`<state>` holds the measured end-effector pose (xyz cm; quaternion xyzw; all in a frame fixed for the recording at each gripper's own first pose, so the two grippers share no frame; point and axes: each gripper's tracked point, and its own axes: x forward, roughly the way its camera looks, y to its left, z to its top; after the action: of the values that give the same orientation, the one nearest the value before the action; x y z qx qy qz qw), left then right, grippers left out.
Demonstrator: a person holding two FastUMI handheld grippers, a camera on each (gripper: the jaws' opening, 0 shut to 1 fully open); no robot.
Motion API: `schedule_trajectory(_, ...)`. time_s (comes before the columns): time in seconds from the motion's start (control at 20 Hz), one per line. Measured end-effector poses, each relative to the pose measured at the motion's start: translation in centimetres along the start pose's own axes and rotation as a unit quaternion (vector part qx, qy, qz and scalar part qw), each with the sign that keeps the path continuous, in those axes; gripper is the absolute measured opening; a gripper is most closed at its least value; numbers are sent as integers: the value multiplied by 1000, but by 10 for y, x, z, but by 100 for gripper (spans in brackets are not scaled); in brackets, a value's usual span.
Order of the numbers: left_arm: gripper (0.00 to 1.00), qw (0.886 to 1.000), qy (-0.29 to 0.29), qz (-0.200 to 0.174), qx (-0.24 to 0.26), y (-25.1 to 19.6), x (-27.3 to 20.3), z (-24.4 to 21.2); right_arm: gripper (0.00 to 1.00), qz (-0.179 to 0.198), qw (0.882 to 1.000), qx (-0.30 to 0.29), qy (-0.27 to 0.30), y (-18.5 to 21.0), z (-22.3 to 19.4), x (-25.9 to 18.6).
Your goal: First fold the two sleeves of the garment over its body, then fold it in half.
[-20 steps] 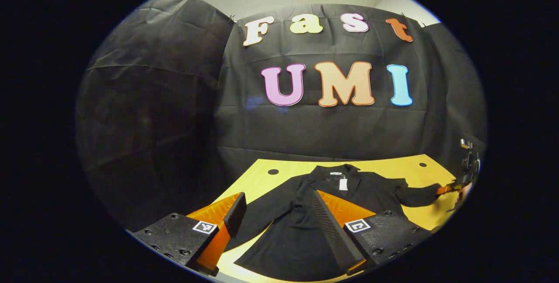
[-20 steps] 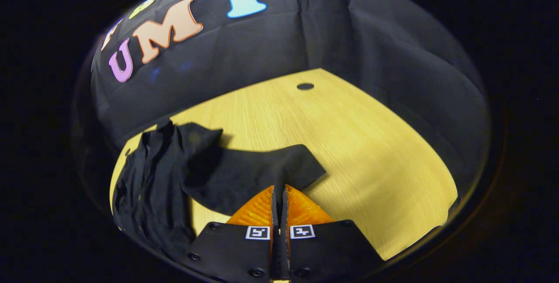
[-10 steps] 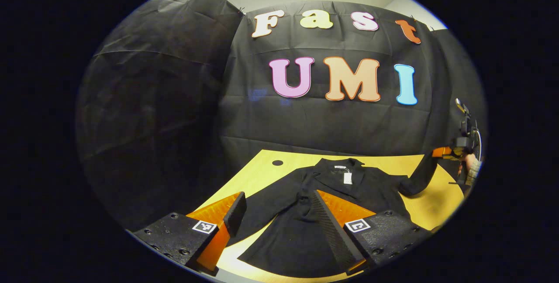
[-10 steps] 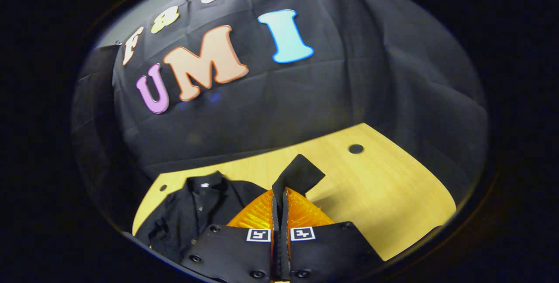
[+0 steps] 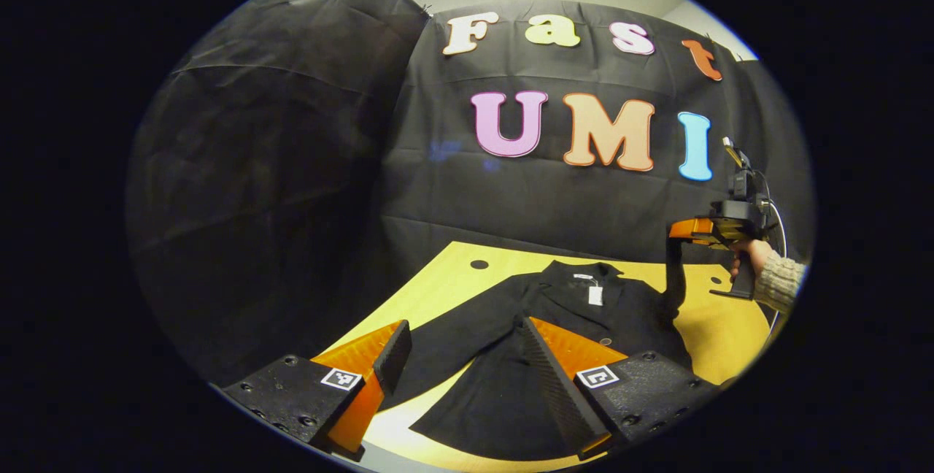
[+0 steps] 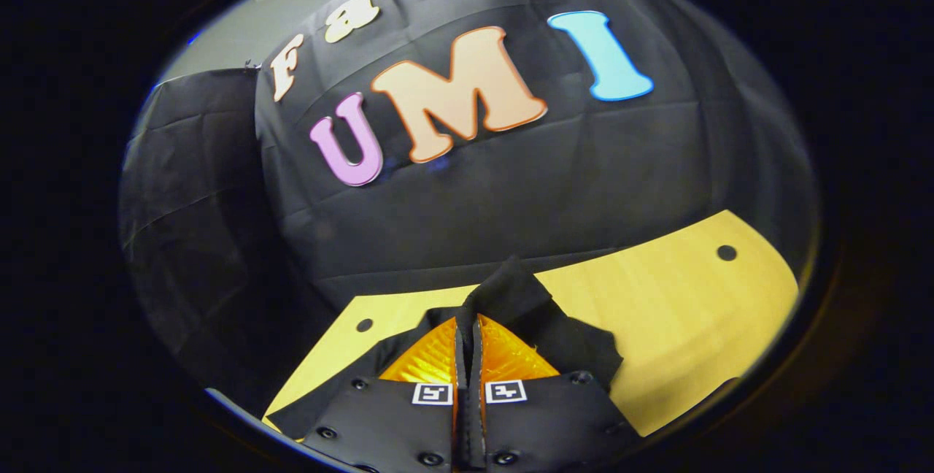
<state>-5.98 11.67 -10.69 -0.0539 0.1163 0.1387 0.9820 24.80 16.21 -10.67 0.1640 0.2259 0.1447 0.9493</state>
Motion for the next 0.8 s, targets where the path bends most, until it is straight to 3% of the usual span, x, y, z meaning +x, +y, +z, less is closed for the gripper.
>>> schedule_trajectory(0.4, 94, 999, 5, 34, -18, 29, 4, 0, 2, 59, 994, -56, 74, 98, -71, 80)
schedule_trajectory(0.8, 94, 997, 51, 57, -18, 52, 9, -34, 2, 46, 984, -101, 142, 124, -156, 134)
